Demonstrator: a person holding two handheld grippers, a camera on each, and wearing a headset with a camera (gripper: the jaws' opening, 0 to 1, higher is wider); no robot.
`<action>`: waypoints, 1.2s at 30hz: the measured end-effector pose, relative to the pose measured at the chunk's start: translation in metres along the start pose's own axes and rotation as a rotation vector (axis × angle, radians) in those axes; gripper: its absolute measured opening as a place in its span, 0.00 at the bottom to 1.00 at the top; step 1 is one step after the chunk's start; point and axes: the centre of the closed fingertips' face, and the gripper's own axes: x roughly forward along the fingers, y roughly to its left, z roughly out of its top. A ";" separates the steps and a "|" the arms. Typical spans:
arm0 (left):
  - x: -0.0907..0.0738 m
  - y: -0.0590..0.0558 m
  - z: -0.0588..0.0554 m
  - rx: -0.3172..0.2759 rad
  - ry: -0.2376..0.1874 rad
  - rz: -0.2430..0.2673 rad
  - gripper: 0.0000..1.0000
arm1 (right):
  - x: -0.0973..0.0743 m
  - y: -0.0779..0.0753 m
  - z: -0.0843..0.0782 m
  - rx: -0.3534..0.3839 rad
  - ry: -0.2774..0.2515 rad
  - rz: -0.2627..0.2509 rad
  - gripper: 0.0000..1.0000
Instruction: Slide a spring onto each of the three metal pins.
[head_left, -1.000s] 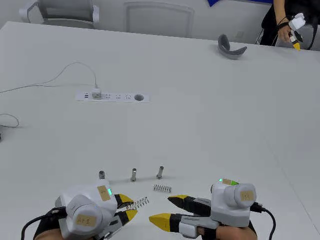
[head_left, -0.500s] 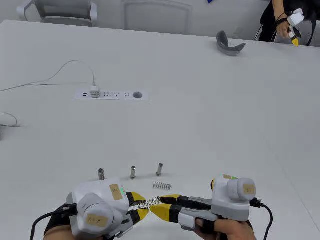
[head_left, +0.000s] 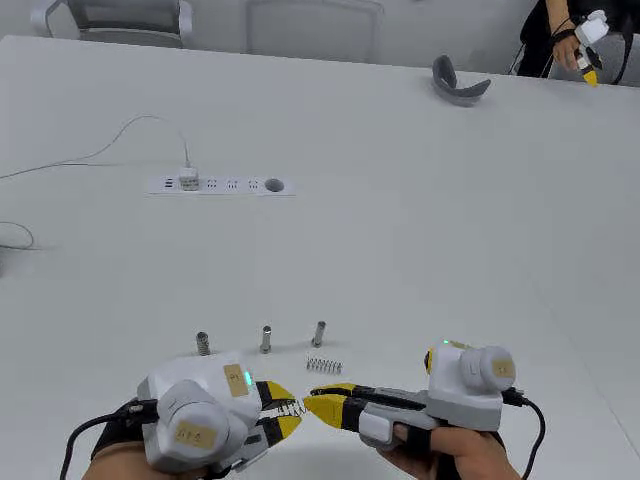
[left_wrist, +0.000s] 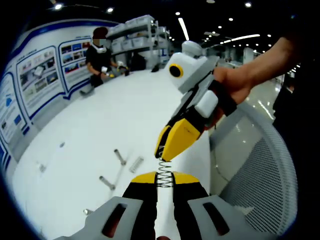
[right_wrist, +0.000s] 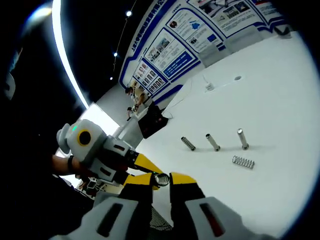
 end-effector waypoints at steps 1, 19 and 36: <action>0.000 0.000 0.000 0.004 0.001 -0.002 0.10 | 0.000 0.000 0.001 0.001 -0.001 0.001 0.14; 0.007 0.013 0.022 -0.005 -0.054 -0.041 0.10 | 0.000 0.012 0.032 -0.288 0.167 -0.011 0.12; 0.006 0.021 0.034 -0.011 -0.096 -0.047 0.10 | 0.003 0.017 0.034 -0.639 0.482 0.049 0.12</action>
